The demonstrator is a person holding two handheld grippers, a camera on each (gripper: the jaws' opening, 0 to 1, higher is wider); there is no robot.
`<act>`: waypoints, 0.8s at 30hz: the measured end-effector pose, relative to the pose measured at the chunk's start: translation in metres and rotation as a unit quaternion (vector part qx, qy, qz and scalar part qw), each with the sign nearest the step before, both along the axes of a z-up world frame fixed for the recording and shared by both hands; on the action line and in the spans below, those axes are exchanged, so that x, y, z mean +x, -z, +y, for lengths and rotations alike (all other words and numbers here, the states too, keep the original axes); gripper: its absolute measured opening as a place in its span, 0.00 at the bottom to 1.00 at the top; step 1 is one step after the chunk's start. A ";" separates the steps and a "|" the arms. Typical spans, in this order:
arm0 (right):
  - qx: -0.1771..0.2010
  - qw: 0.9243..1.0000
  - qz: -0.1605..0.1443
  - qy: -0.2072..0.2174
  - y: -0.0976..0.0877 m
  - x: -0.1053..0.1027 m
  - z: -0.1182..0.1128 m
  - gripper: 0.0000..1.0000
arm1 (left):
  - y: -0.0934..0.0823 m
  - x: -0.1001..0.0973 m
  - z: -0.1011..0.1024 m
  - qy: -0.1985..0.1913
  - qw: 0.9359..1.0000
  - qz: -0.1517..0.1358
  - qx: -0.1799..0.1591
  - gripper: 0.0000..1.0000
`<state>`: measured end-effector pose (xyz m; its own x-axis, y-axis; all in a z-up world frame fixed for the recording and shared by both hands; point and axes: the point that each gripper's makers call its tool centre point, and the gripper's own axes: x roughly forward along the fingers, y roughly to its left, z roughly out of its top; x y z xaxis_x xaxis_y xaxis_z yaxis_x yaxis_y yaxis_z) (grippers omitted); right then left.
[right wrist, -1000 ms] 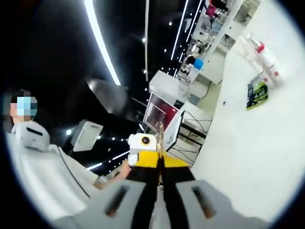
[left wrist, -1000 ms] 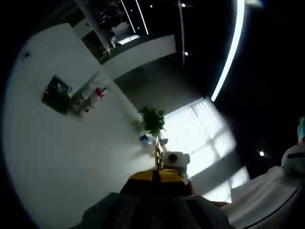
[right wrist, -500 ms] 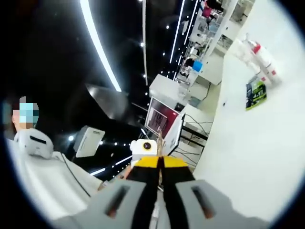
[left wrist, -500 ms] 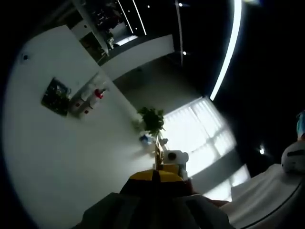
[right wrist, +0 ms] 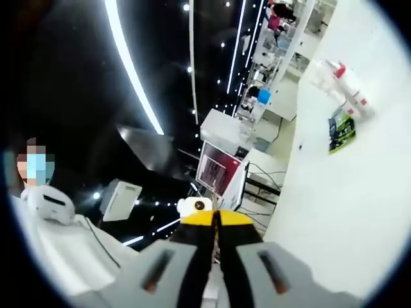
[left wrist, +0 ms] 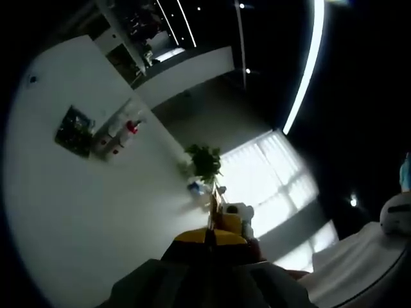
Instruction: Arrange the skincare products in the storage area until every visible bottle or jar stands upright without overlapping.
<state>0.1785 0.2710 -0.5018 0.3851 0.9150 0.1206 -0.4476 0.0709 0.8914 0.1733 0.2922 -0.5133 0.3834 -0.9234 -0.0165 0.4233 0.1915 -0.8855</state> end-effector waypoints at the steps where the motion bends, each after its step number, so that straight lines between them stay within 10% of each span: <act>1: 0.001 1.000 0.001 0.000 0.000 0.000 -0.001 0.02 | 0.000 0.000 0.000 -0.001 1.000 0.000 0.000 0.01; 19: -0.053 0.992 0.010 -0.117 -0.006 -0.016 0.007 0.02 | -0.012 -0.020 0.000 0.079 0.996 0.025 -0.034 0.01; 24: -0.055 0.993 -0.012 -0.103 -0.005 -0.014 0.011 0.03 | -0.007 -0.012 0.005 0.050 0.998 0.015 -0.024 0.00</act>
